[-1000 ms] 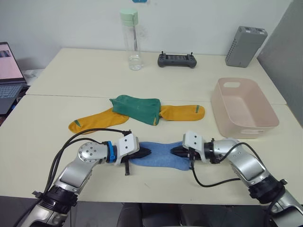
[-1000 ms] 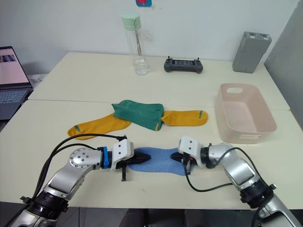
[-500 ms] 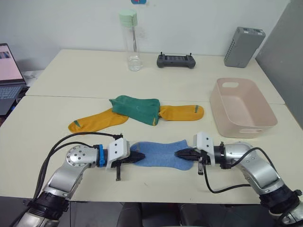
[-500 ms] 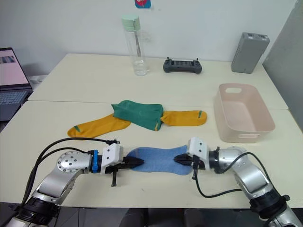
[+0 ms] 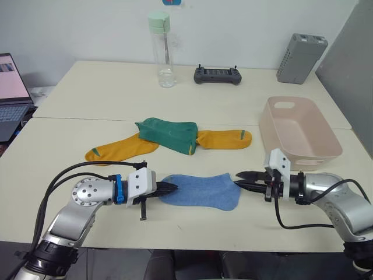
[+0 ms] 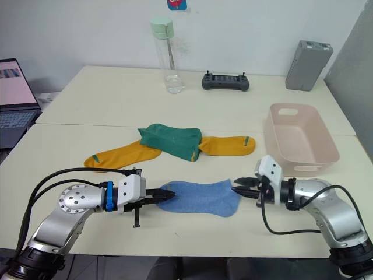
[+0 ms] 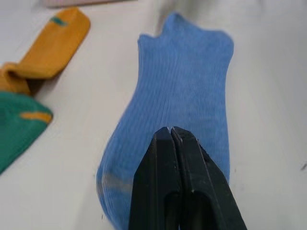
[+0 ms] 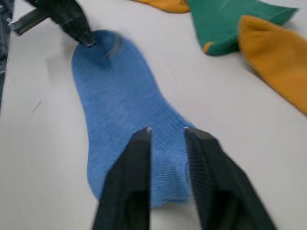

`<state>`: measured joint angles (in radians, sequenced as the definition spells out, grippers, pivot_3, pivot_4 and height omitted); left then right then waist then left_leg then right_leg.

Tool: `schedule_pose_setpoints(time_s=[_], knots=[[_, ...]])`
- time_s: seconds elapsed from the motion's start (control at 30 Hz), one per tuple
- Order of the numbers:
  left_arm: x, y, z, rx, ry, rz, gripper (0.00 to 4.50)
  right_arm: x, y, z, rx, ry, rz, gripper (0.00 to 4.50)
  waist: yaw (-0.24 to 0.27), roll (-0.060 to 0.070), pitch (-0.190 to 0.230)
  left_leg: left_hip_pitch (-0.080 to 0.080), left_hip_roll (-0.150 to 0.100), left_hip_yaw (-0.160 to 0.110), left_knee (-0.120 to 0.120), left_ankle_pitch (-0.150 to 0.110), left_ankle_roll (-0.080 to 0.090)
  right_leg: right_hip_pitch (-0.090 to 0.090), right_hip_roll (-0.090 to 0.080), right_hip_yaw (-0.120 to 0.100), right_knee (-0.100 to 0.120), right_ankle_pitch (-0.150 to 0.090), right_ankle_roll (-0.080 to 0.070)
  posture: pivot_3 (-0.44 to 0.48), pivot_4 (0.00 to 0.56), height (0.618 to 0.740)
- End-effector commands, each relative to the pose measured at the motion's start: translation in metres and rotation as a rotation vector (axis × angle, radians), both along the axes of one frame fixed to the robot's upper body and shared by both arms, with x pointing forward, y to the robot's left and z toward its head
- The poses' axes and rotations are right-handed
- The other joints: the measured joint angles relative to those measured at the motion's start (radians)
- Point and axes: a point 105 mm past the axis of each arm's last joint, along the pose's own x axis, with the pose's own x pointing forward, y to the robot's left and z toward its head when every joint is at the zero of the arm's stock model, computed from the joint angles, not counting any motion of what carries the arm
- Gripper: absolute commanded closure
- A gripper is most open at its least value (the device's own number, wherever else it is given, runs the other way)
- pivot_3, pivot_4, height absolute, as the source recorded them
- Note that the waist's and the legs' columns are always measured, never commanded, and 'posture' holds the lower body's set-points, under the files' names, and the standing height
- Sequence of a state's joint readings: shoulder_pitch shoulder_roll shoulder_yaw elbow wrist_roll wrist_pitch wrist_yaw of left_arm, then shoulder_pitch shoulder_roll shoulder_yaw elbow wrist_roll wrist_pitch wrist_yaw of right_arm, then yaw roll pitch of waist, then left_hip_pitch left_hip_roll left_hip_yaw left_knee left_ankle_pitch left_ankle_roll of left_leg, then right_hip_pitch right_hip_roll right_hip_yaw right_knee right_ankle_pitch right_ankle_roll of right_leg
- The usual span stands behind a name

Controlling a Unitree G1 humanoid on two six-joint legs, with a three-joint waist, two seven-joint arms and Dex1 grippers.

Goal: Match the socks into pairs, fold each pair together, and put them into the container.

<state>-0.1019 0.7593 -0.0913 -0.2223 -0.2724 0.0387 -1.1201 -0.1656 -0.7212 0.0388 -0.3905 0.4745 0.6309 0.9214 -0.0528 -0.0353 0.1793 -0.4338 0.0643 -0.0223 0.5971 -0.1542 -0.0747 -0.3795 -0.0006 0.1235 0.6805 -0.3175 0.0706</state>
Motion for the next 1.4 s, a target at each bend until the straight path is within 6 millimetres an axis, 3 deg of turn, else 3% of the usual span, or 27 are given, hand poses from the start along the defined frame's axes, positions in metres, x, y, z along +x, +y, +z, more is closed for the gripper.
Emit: schedule_pose_setpoints(time_s=[0.03, 0.23, 0.33, 0.5, 0.8, 0.97, 1.07, 1.27, 1.4], knots=[[-0.005, -0.009, 0.01, -0.029, -0.019, -0.032, 4.5, 0.002, -0.005, -0.007, 0.005, 0.047, -0.068, 2.03, -0.001, 0.0, 0.0, 0.0, 0.0, 0.0, 0.0, 0.0, 0.0, 0.0, 0.0, 0.0, 0.0, 0.0, 0.0, 0.0, 0.15, 0.74], [-0.003, -0.016, 0.011, -0.039, -0.019, -0.054, 4.5, 0.008, 0.002, -0.032, -0.05, 0.128, -0.097, 0.03, -0.003, 0.0, 0.0, 0.0, 0.0, 0.0, 0.0, 0.0, 0.0, 0.0, 0.0, 0.0, 0.0, 0.0, 0.0, 0.0, 0.15, 0.74], [-0.001, -0.017, 0.009, -0.036, -0.033, -0.053, 4.5, 0.005, 0.008, -0.036, -0.065, 0.18, -0.096, 0.03, -0.005, 0.0, 0.0, 0.0, 0.0, 0.001, 0.001, 0.0, 0.0, 0.0, 0.0, 0.001, 0.0, 0.0, 0.0, 0.0, 0.15, 0.74], [0.001, -0.02, 0.01, -0.055, -0.042, -0.045, 4.5, -0.011, 0.016, -0.033, -0.064, 0.224, -0.023, 1.37, -0.004, 0.0, 0.0, 0.0, 0.0, 0.0, 0.0, 0.0, 0.0, 0.0, 0.0, 0.0, 0.0, 0.0, 0.0, 0.0, 0.15, 0.74], [0.009, -0.038, 0.01, -0.083, -0.05, -0.072, 4.5, 0.007, 0.003, -0.018, 0.019, 0.249, -0.106, 4.46, -0.003, 0.0, 0.0, 0.0, 0.0, 0.0, 0.002, 0.0, 0.0, 0.0, 0.001, 0.001, 0.0, 0.001, 0.002, 0.0, 0.15, 0.74], [0.019, -0.055, 0.005, -0.104, 0.027, -0.063, 4.5, 0.009, -0.013, -0.008, 0.034, 0.296, -0.09, 4.46, -0.002, 0.0, 0.0, 0.0, -0.001, 0.0, 0.002, 0.0, 0.0, 0.001, 0.001, 0.001, 0.0, 0.001, 0.002, 0.0, 0.15, 0.74], [0.028, -0.071, -0.009, -0.048, 0.025, -0.08, 4.5, 0.015, -0.021, -0.002, 0.022, 0.297, -0.08, 4.46, -0.002, 0.0, 0.0, -0.001, -0.001, -0.001, 0.003, 0.0, 0.0, 0.001, 0.001, 0.0, 0.0, 0.001, 0.002, 0.0, 0.15, 0.74], [0.035, -0.094, -0.023, -0.033, 0.052, -0.093, 4.5, 0.017, -0.014, 0.009, 0.051, 0.301, -0.047, 4.46, -0.005, 0.0, 0.0, -0.001, -0.001, -0.001, 0.003, 0.0, 0.0, 0.002, 0.002, 0.001, 0.0, 0.001, 0.002, 0.0, 0.15, 0.74], [0.041, -0.096, -0.039, 0.043, 0.042, -0.078, 4.5, 0.006, -0.002, 0.02, 0.098, 0.323, 0.026, 4.46, -0.003, 0.0, 0.0, -0.001, -0.001, -0.002, 0.003, 0.0, 0.0, 0.002, 0.002, 0.001, 0.0, 0.001, 0.002, 0.0, 0.15, 0.74]])
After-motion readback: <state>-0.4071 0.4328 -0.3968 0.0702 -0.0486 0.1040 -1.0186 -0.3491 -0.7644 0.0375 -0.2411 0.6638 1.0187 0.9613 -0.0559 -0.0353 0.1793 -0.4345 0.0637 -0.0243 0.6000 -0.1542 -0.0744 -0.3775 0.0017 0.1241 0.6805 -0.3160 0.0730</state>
